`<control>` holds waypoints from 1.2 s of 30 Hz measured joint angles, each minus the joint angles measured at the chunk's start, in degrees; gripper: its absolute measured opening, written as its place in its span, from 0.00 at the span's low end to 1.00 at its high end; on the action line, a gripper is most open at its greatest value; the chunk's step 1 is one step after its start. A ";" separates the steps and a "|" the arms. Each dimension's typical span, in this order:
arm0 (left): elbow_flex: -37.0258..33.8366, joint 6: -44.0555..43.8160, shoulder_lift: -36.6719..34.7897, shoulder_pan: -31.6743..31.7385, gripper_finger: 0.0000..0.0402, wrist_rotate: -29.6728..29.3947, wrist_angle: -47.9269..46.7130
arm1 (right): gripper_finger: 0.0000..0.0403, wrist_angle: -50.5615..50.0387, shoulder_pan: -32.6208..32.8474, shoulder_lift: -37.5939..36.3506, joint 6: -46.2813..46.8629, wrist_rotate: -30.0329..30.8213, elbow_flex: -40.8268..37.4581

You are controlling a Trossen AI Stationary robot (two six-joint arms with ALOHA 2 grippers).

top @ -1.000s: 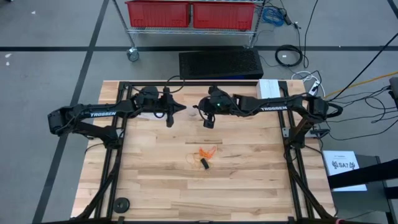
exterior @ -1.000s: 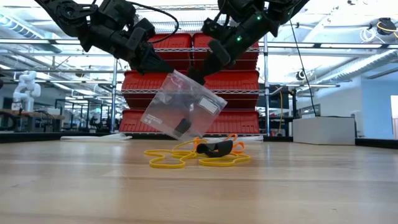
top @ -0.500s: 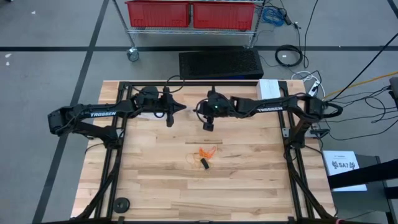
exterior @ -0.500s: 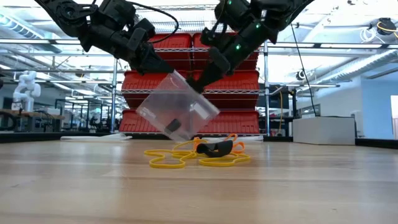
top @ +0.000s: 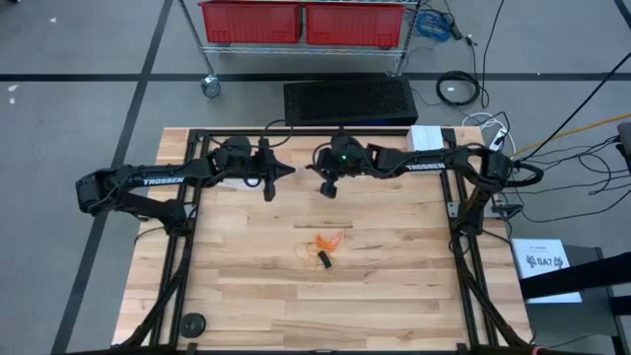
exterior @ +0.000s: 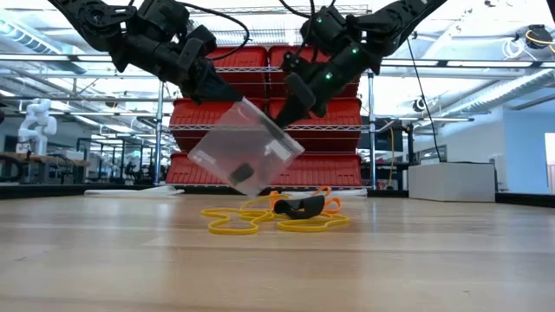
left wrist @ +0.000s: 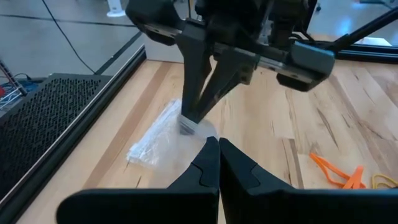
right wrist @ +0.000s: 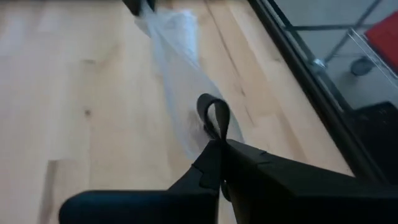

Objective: Sort rubber bands
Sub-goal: Put the black rubber band into the open transparent zip bag

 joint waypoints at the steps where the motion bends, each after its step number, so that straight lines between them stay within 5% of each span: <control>1: 0.00 0.00 0.00 0.00 0.00 0.00 0.08 | 0.00 0.76 0.03 0.00 0.01 -0.62 0.00; 9: 0.00 -1.46 -0.01 0.00 0.00 0.04 3.24 | 0.05 3.51 0.61 0.00 2.03 -7.07 0.00; 22: 0.00 -2.97 -0.01 -0.42 0.00 0.11 6.06 | 0.48 -2.68 2.30 -5.80 5.93 -7.10 0.04; 28: 0.00 -2.97 0.01 -0.54 0.00 0.58 6.92 | 0.51 -6.89 2.32 -11.86 6.43 -5.75 0.13; 36: 0.00 -2.95 -0.01 -2.58 0.00 1.54 8.91 | 0.48 -7.55 3.51 -11.23 6.67 -3.67 0.13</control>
